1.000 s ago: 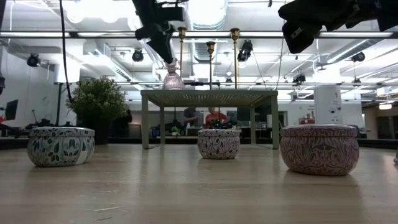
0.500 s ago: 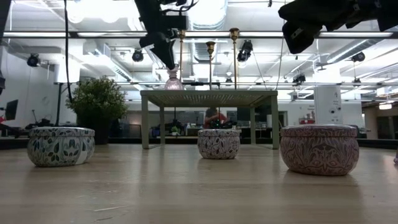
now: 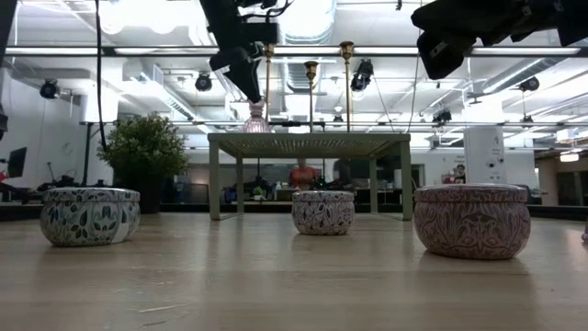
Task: Stock candles and vases on shelf
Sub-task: Put the top pink vase on the shelf, then align the left pink glass vase with the other pink vase on the shelf
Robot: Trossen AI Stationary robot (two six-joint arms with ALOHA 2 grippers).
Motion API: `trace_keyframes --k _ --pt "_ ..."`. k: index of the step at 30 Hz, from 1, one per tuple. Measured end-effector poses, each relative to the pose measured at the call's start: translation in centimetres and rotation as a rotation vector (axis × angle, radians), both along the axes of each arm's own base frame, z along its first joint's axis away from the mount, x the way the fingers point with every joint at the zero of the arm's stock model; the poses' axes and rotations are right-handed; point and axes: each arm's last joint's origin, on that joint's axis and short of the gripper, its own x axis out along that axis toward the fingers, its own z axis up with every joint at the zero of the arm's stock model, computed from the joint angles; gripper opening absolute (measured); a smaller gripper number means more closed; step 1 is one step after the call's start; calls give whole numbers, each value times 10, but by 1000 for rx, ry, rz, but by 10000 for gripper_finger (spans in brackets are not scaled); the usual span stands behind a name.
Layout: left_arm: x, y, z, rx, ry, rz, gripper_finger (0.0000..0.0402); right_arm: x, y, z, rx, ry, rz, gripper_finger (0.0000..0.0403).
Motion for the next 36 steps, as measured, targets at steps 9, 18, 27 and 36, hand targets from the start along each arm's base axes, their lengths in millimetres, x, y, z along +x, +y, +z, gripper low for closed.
trace_keyframes --k 9,18,27,36 --pt "0 0 5 -9 -49 59 89 0 0 0 0 0 0 8" --pt "-19 -10 12 -54 -9 122 142 0 0 0 0 2 1 8" --pt "-64 -46 35 -237 -66 190 143 0 0 -1 -5 8 3 8" --pt "-125 -90 39 -426 -223 222 142 -2 0 -7 16 31 -2 8"
